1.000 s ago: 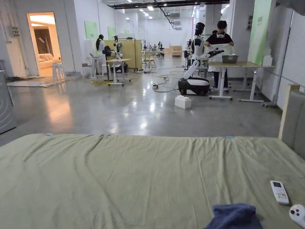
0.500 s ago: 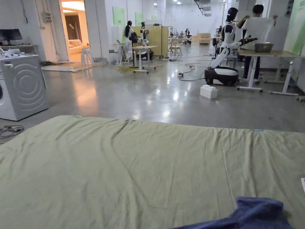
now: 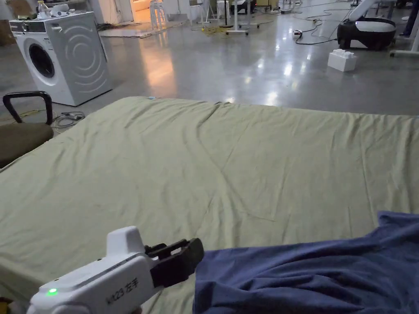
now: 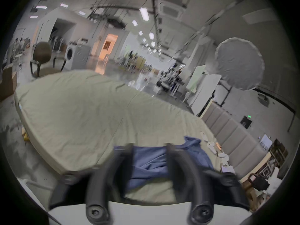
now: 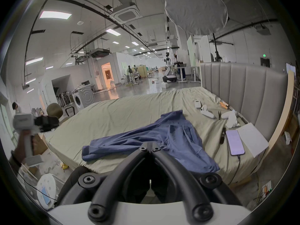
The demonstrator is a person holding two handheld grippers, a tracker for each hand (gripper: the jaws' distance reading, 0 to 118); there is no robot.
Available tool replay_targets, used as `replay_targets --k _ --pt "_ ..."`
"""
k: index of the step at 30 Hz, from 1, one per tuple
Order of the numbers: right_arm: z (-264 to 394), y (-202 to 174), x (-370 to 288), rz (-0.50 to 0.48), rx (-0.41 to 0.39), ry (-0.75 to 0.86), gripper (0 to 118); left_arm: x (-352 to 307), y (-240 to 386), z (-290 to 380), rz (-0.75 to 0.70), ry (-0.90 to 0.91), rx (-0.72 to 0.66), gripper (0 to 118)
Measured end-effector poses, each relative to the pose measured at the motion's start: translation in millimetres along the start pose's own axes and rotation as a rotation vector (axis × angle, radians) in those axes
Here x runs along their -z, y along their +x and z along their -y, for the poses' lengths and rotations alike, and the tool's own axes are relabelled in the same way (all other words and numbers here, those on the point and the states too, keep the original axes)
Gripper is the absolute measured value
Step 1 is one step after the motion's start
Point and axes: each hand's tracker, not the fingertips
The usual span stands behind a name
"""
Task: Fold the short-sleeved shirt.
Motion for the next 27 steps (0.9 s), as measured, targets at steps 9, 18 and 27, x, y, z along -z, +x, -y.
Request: replay_targets --k 9,18,27 --pt "6 3 5 0.029 0.048 -0.051 0 181 -62 4 -0.219 -0.323 -0.141 72" --pt "23 10 6 0.072 0.042 -0.126 0 235 -38 12 -0.364 -0.455 0.012 53" --pt "39 25 23 0.072 0.143 -0.184 0 269 -7 16 -0.41 -0.553 0.228 10"
